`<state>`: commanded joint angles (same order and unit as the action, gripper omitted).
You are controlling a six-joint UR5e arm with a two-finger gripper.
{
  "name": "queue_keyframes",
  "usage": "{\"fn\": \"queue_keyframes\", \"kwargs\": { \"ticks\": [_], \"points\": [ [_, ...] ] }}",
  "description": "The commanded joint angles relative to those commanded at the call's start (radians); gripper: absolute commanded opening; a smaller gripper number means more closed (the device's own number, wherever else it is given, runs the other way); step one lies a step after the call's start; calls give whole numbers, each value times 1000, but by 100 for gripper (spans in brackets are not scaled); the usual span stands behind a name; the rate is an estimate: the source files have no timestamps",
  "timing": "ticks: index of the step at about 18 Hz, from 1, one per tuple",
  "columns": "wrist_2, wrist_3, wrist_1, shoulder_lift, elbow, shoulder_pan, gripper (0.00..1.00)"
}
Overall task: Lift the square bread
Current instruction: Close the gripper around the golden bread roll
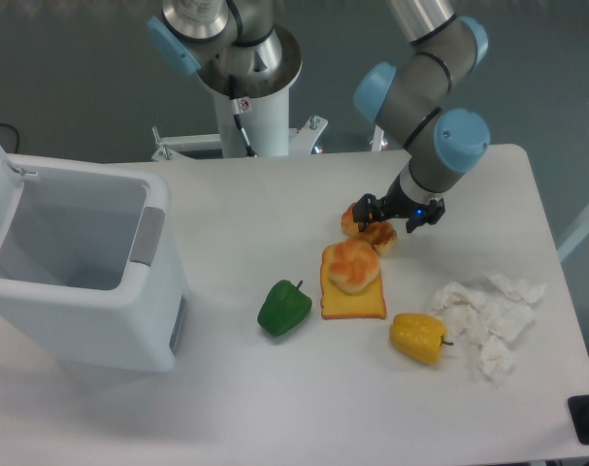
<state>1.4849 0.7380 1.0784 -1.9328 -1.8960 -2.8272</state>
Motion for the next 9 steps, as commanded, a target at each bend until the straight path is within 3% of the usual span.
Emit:
{"fn": "queue_keyframes", "kwargs": {
  "ticks": [1, 3, 5, 9],
  "points": [
    [2, -9, -2, -3, 0, 14, 100],
    [3, -14, -2, -9, 0, 21, 88],
    [2, -12, -2, -8, 2, 22, 64],
    [0, -2, -2, -3, 2, 22, 32]
  ]
}}
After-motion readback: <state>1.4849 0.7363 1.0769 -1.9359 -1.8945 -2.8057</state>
